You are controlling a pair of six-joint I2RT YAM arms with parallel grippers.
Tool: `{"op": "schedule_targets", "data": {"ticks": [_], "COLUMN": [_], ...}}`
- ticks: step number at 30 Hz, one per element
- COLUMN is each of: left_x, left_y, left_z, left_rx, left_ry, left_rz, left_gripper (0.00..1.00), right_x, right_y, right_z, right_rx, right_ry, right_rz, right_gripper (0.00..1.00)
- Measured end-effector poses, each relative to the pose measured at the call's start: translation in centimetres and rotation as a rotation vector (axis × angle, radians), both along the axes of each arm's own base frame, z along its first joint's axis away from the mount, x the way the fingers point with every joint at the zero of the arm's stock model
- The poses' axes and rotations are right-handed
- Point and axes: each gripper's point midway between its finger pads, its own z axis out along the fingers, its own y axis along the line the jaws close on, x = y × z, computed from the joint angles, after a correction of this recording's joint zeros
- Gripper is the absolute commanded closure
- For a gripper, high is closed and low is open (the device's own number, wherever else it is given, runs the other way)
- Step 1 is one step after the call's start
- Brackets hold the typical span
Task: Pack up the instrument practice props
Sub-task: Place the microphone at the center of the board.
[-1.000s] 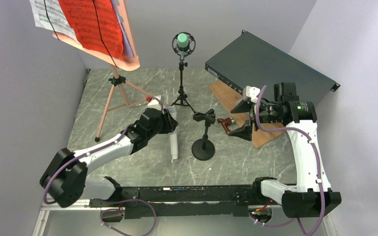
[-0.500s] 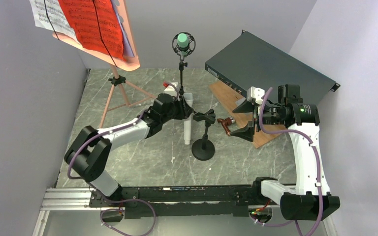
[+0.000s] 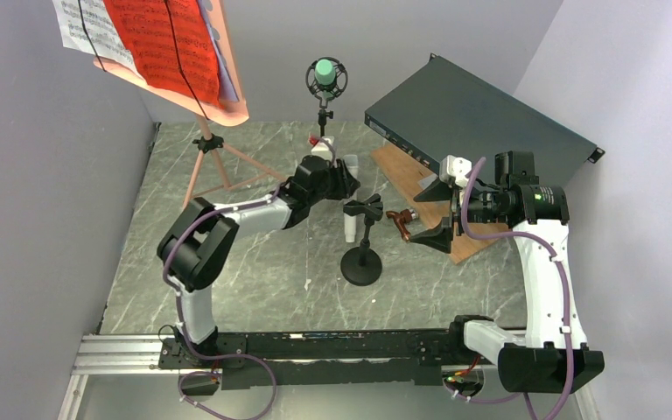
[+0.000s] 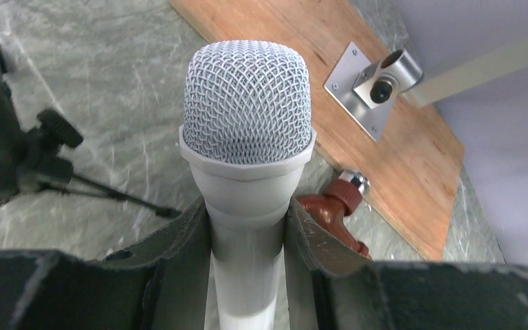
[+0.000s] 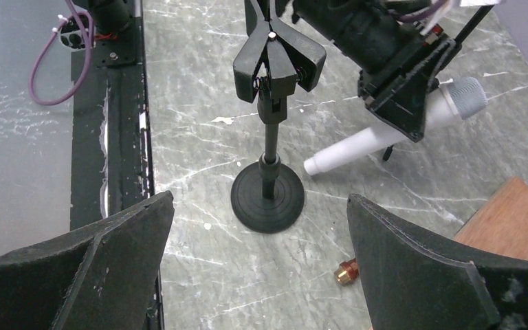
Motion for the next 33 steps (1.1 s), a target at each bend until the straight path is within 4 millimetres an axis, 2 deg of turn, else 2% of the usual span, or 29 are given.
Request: {"op": "schedule_targets", "data": {"ticks": [6, 11, 16, 21, 33], "left_x": [2.7, 4.3, 5.6, 5.7, 4.8], "left_y": [-2.2, -3.6, -4.9, -5.3, -5.5], "left_z": [-0.8, -1.7, -1.8, -1.9, -2.8], "left_rx": [-0.016, -0.025, -0.048, -0.06, -0.053], "left_ry": [0.001, 0.012, 0.014, 0.024, 0.06], "left_rz": [0.005, 0.005, 0.001, -0.006, -0.044], "left_gripper": [0.85, 0.74, 0.66, 0.56, 0.48], "right_x": [-0.1, -0.1, -0.2, -0.1, -0.2], "right_y": [0.0, 0.0, 0.0, -0.1, -0.1], "right_z": [0.0, 0.0, 0.0, 0.0, -0.1], "right_rx": [0.0, -0.001, -0.001, -0.001, -0.002], "right_ry": [-0.004, -0.008, -0.005, -0.004, -0.004], "right_rz": [0.001, 0.002, 0.002, 0.0, -0.001], "right_gripper": [0.0, 0.0, 0.0, 0.0, 0.0]}}
